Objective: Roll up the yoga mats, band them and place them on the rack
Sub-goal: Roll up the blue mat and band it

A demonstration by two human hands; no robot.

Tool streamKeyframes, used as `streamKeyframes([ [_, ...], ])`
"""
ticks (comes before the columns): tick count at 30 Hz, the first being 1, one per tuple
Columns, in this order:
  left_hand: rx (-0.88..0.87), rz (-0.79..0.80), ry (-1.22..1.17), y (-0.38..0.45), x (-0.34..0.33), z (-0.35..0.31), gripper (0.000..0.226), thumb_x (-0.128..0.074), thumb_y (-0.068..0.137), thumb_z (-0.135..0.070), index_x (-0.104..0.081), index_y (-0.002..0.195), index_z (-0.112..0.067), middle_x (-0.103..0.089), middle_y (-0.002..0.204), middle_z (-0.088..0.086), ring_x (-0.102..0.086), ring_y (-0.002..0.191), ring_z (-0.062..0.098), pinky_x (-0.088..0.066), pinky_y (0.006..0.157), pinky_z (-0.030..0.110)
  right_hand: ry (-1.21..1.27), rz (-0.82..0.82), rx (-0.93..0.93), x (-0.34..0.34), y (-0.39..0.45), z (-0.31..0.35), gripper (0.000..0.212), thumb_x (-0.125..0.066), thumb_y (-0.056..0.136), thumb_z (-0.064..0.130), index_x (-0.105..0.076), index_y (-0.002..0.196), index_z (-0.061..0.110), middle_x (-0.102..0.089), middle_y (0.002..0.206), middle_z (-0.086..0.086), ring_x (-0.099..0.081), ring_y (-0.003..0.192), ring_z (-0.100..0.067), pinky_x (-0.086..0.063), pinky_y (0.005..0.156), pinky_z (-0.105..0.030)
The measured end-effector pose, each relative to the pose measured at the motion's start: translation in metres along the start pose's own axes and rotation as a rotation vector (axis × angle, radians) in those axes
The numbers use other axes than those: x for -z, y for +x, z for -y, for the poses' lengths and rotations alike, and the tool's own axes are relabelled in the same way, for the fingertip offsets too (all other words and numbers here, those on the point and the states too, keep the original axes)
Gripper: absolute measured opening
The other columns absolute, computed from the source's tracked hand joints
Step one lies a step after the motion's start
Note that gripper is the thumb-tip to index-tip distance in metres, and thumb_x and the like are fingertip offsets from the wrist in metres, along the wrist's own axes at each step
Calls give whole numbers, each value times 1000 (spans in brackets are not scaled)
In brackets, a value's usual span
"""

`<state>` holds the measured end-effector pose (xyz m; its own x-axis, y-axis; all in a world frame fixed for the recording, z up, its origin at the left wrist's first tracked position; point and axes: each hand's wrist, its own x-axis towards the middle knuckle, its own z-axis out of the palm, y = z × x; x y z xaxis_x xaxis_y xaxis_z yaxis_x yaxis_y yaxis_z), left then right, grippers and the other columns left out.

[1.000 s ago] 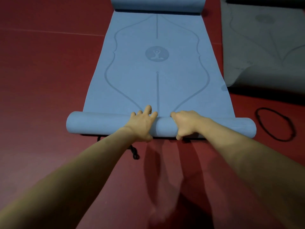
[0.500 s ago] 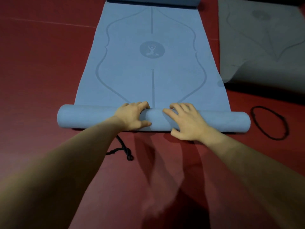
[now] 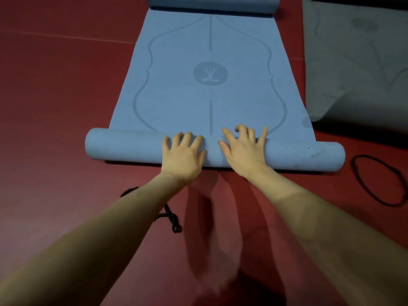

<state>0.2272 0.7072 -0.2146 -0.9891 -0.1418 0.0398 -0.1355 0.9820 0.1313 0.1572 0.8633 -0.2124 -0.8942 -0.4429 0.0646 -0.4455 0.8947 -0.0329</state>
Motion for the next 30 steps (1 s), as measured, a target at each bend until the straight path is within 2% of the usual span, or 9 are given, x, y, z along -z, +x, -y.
streamKeyframes([
  [2, 55, 23, -2, 19, 4, -1, 42, -33, 99, -44, -45, 136, -28, -47, 137, -1, -33, 132, 27, -16, 107, 52, -10, -204, 73, -5, -9, -1, 43, -41, 89, 41, -59, 121, 18, -57, 112, -12, -54, 104, -34, -24, 106, -65],
  [4, 80, 57, 37, 36, 6, -2, 42, -29, 100, -45, -44, 136, -29, -48, 137, -2, -33, 132, 29, -17, 108, 50, -56, -247, 194, -13, -17, -8, 48, -55, 82, 38, -57, 126, 17, -57, 118, -13, -55, 108, -33, -27, 105, -62],
  [7, 67, 42, 46, 50, 5, -1, 46, -24, 99, -42, -45, 135, -23, -52, 134, 1, -38, 129, 31, -19, 108, 48, -110, -92, 208, -12, -12, -14, 81, -72, 69, 34, -42, 143, 23, -48, 137, -11, -44, 128, -28, -22, 105, -66],
  [9, 4, -50, 3, 49, 4, 2, 56, -21, 90, -39, -46, 135, -17, -52, 133, 6, -41, 127, 30, -20, 109, 47, -131, 53, 176, -6, 3, -15, 92, -71, 72, 31, -23, 150, 27, -33, 148, -7, -29, 139, -23, -14, 108, -66],
  [12, -99, 76, 62, 48, 4, 6, 80, -55, 77, -32, -22, 149, -15, -27, 151, 9, -20, 142, 26, -7, 116, 45, -156, 193, 133, 1, 34, -15, 102, -69, 74, 30, -3, 151, 29, -19, 153, -3, -14, 144, -20, -7, 110, -65],
  [15, -72, 182, 156, 66, 6, 6, 101, -70, 70, -26, -10, 150, -17, -22, 151, 5, -13, 143, 25, -5, 117, 46, -185, 236, 96, 3, 52, -13, 100, -69, 72, 24, -6, 150, 26, -26, 146, -7, -21, 139, -24, -10, 109, -68],
  [19, -96, 187, 331, 84, 5, 6, 90, -69, 75, -20, -14, 146, -19, -34, 140, 4, -34, 130, 30, -21, 111, 44, -200, 236, 56, 2, 61, -11, 94, -69, 71, 24, -13, 146, 26, -36, 135, -10, -33, 130, -28, -14, 107, -68],
  [23, -149, 171, 409, 85, 12, 4, 81, -70, 74, -17, -23, 140, -16, -44, 128, 4, -48, 112, 29, -35, 91, 36, -218, 235, 96, 4, 58, -12, 89, -70, 73, 24, -17, 144, 24, -42, 130, -10, -42, 122, -30, -28, 102, -61],
  [30, -237, 200, 415, 50, 22, 8, 63, -68, 73, -26, -36, 126, -16, -50, 115, 2, -52, 101, 27, -28, 72, 32, -238, 217, 196, 9, 25, -8, 79, -68, 72, 30, -26, 138, 21, -50, 119, -9, -50, 107, -30, -38, 90, -44],
])
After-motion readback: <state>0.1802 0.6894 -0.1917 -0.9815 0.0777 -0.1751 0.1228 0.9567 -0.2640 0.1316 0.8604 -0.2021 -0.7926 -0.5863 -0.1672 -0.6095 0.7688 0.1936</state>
